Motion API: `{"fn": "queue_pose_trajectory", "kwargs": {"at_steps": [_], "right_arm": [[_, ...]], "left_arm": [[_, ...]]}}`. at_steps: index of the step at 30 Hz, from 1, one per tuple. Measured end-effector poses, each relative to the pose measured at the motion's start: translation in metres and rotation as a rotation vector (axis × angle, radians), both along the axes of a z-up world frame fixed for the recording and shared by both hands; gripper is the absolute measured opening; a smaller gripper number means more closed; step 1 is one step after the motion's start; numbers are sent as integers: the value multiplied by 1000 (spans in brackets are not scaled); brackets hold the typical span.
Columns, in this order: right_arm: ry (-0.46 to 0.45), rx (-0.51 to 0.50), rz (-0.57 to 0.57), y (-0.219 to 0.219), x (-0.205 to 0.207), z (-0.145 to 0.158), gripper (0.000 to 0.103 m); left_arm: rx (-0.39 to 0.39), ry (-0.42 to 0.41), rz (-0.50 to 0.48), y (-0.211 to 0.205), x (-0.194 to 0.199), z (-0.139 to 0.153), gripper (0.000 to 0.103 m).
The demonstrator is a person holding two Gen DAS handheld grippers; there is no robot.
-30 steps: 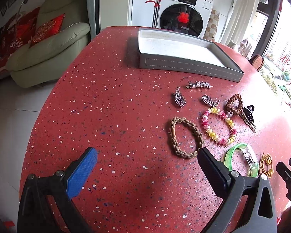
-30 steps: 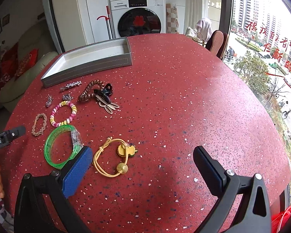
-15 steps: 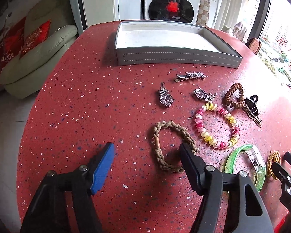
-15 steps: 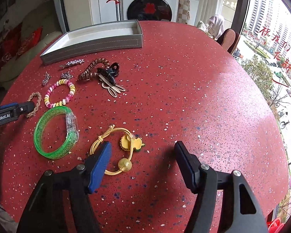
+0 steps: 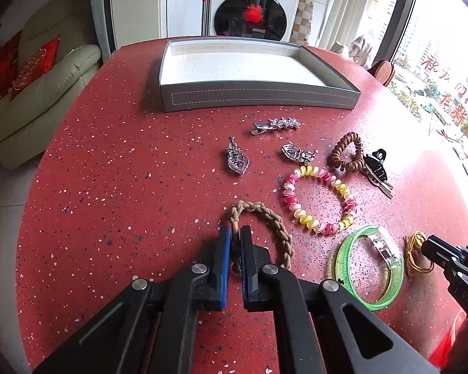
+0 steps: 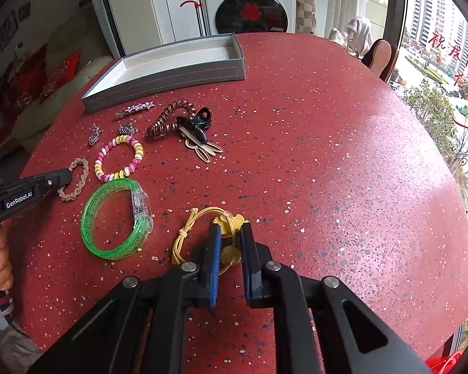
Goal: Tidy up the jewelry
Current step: 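Grasp the braided brown bracelet with the left tool while the right tool grasps the yellow cord bracelet, then carry both bracelets into the white tray and open both tools to release them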
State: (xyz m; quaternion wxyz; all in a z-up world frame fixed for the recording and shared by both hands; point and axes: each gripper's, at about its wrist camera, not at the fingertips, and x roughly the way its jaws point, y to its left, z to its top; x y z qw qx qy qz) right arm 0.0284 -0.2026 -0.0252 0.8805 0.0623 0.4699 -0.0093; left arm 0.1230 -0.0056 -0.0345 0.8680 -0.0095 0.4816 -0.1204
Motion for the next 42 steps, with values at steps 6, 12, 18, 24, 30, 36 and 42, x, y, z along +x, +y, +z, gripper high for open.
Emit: {"fn": "queue_pose_trajectory", "kwargs": {"at_steps": [6,12,18,24,30,36,42], "right_arm": [[-39,57,-1,-9,15,23,6],[10,50,61,-9,28,26,6],[100,8,59,-6,15,-1,48],[131,-60,83,4,18,-9,48],[116,-116,119,18,21,-9,25],[50,-34,73,3,20,14,25],[-24,23,84,-2,43,52,25]], "left_arm": [[-65,-5,-18,5,5,20,24],[-91,-22,-17,9,14,38,24],[-86,-7,-25,9,12,34,24],[-71,-9,-40,6,7,30,24],[-75,-8,-42,6,6,31,24],[-86,-22,-44,9,8,41,24],[-117,-40,-52,14,23,66,24]]}}
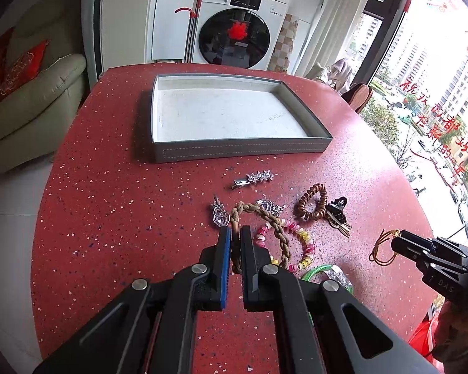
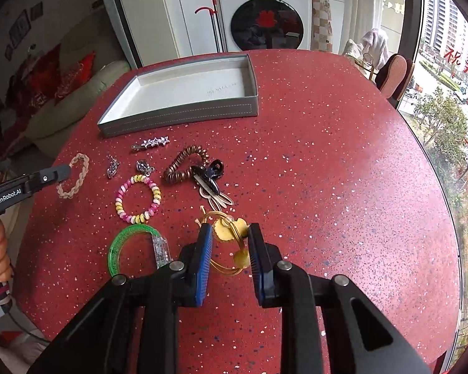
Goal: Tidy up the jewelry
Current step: 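Carry both bracelets into the white tray and open both tools to release them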
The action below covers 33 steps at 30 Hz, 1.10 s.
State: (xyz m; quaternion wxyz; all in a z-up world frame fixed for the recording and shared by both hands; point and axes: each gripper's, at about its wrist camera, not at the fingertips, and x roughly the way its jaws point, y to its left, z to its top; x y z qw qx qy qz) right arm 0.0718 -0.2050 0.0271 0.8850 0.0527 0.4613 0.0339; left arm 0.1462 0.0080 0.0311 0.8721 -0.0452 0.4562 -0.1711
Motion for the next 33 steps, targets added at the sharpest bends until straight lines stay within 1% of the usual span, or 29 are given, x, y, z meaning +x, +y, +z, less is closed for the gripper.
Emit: {"fn": "queue_pose_trajectory", "kwargs": {"at_steps": [6,9,11,14,17,21,25,27,29,31,33], "right_arm": [[-72,25,42,6,43,39,25],[-87,55,58,8,73,52,25],[-94,75,64,9,96,59,25],[-96,103,71,11,133,65,25],[-83,120,73,14,171,62,25],[-53,131,60,19,214,46,25],[-20,145,32,21,247,20,25],[6,141,17,21,260,4,25],[27,117,10,23,270,-10,25],[43,97,7,24,277,-22,25],[60,77,8,26,280,-33,25]], "left_arm": [[-20,-39,-1,2,32,34,24],[-18,-67,3,3,55,50,24],[-12,-86,6,3,72,60,24],[-17,-84,15,3,105,68,24],[-13,-87,33,2,139,69,24],[11,-76,52,-5,181,53,24],[66,-42,65,-13,217,21,24],[89,-16,66,-18,228,1,24],[124,-4,58,-26,234,-16,24],[161,2,53,-32,239,-31,24],[181,13,49,-37,242,-43,24]]}}
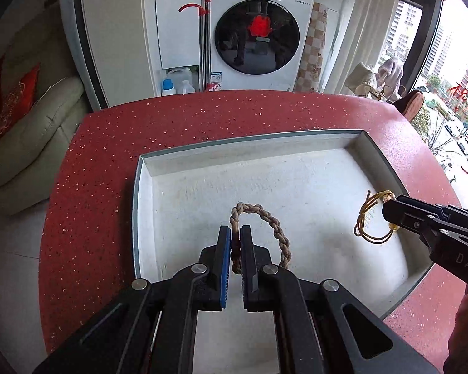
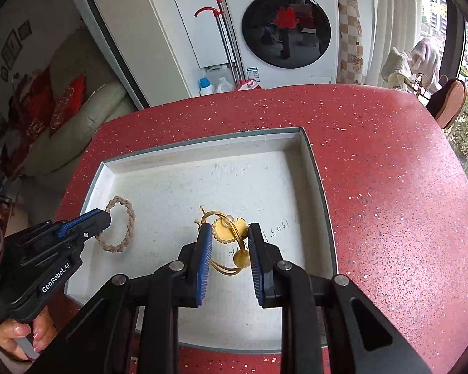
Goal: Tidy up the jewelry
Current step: 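Carry both bracelets into the white tray and open both tools to release them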
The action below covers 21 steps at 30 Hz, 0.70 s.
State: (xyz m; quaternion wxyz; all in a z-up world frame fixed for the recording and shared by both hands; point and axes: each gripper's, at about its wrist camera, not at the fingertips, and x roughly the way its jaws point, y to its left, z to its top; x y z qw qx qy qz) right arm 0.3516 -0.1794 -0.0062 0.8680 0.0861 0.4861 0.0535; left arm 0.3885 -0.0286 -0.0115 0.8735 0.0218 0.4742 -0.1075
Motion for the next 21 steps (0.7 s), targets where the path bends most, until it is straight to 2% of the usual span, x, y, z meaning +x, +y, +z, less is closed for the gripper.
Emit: {"fn": "queue_pose_trajectory", "kwargs": {"at_steps": [5,11,12,13,14,15,21], "right_arm": [[41,-8,-11,-1,1,-21,26],[46,-35,-6,1,-1,-28,28],[48,-44,-1,3,-1,-28,30],[47,-43,2,5,-1,-27,38],[50,-39,-4,4,-2,-26,51],[44,-26,-12,2,-4,-23,55],[-39,23,-31,-7,-19,6,61]], "left_arm": [[64,0,-3,-9,1,-18,24],[146,-25,-6,-18,1,-30,25],[157,-30,-7,-19,0,-29,25],[168,-30,-8,-20,0,-29,25],[175,-29,-8,-21,0,-29,25],[173,-24,-10,-21,0,-28,25],[123,-57,9,-15,-7,-15,25]]}}
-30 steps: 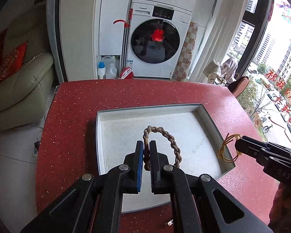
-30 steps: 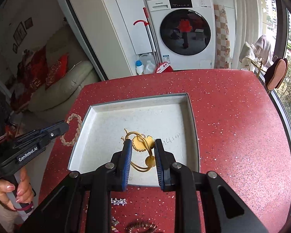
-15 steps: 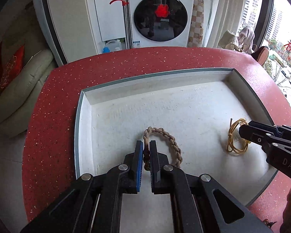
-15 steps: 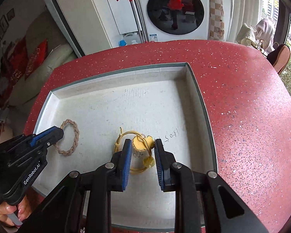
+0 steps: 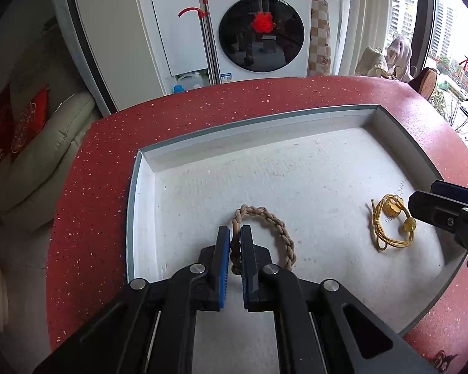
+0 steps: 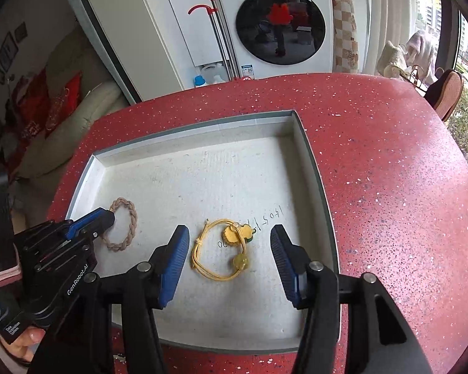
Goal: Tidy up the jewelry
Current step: 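Carry both bracelets into the white tray and open both tools to release them, then withdraw both tools from the tray toward the remaining jewelry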
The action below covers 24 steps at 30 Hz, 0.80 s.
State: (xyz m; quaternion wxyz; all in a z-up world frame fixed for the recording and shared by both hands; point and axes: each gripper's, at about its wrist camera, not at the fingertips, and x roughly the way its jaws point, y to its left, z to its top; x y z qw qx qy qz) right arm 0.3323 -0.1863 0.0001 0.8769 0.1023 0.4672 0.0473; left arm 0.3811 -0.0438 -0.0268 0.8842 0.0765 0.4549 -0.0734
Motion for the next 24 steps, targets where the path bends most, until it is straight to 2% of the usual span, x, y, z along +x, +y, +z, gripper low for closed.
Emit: {"fn": "queue_pose_trajectory", "kwargs": {"at_steps": [3,12,13,14,15,16,18,20,24], "right_arm": [[-22,14,-9,-3,-8,10,64],[-32,47,-17,-8,-22,18,69],[-35,50,-16,-8,-24,19,69],[-40,53,-17,-7,-27,21,71],[-45,56,-18,-7,-28,23,71],[-50,58,-18,-8,-30,25,73],[-55,60,-20,-10,-34,26,74],[-61,67,-27,-12,-38,29,81],[-101,140,-43,-20,-51,34,83]], "left_arm": [[-33,6,-1,4,0,4,25],[-40,22,-7,2,2,3,26],[-41,22,-8,2,1,4,35],[-43,26,-4,2,1,5,88],[-38,18,18,3,0,6,103],[-35,-19,38,6,-2,7,103],[-38,-24,25,4,-4,6,103],[-37,-34,21,2,-7,4,103],[-39,-92,15,1,-24,12,103]]}}
